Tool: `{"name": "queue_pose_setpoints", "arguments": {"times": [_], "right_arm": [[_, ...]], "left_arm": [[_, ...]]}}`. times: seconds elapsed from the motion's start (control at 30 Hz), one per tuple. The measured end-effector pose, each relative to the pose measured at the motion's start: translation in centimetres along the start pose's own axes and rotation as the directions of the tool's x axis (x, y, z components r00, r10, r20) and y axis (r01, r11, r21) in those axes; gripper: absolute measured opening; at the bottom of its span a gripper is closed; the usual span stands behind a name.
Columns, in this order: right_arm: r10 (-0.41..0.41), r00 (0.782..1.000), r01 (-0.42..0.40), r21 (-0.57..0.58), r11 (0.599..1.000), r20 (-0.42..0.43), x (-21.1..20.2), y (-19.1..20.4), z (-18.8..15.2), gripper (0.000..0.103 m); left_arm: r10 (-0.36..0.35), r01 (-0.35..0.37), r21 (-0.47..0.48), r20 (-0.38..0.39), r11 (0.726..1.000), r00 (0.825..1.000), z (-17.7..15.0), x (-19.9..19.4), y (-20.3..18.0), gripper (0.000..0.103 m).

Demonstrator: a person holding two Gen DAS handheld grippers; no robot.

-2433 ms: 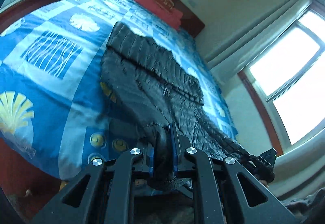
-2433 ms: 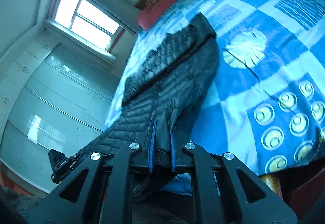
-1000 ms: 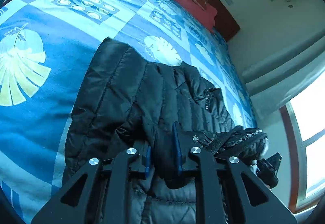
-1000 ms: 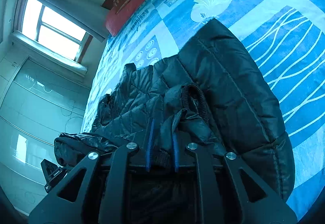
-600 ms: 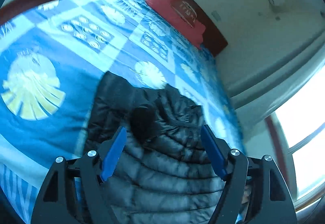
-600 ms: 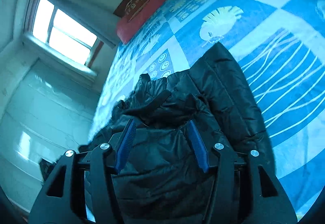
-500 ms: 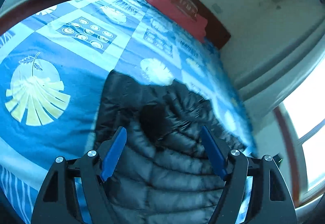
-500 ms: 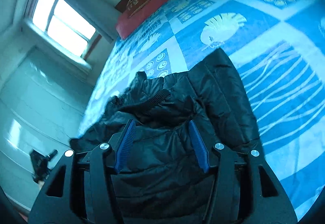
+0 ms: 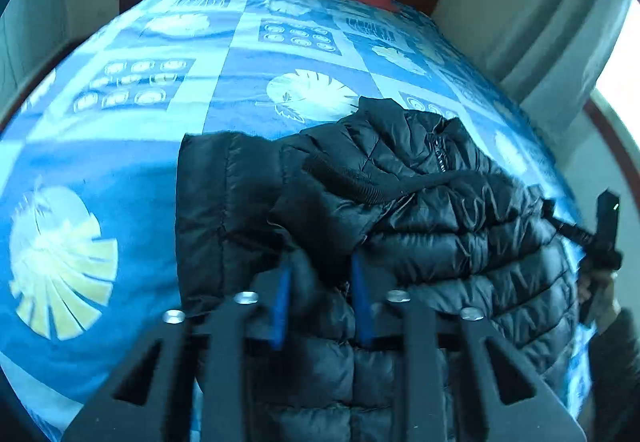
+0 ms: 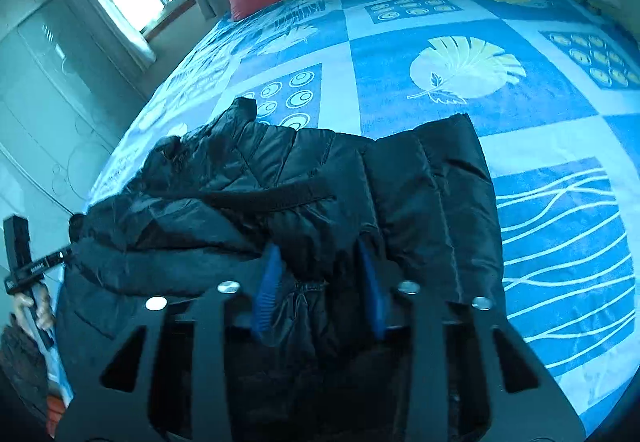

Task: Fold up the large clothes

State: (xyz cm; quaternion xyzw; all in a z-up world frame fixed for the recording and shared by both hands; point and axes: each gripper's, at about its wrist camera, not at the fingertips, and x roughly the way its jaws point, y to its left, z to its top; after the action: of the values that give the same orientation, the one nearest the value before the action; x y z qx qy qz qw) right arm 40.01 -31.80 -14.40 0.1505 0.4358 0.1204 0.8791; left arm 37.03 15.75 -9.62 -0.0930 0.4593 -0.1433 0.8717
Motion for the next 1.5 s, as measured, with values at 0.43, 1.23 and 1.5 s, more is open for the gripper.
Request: {"name": "queue_pose_setpoints", "arguments": {"times": [0.43,1.23,1.5], "right_arm": [[-0.065,0.972,0.085,-0.082,0.993,0.224,-5.6,4.1,4.6,0.010],[-0.212,0.975,0.210,0.033,0.977,0.065,6.7,-0.2,6.6,0.039],[-0.158,0.975,0.167,-0.044,0.985,0.159,3.0,6.5,6.7,0.041]], "left_arm": [[0.107,-0.127,0.078,0.219,0.989,0.970,4.2,-4.6,-3.8,0.010],[0.249,-0.236,-0.120,0.110,0.964,0.962,6.4,5.8,1.2,0.047],[0.292,-0.266,-0.127,0.268,0.955,0.918,6.5,0.1,-3.6,0.049]]}}
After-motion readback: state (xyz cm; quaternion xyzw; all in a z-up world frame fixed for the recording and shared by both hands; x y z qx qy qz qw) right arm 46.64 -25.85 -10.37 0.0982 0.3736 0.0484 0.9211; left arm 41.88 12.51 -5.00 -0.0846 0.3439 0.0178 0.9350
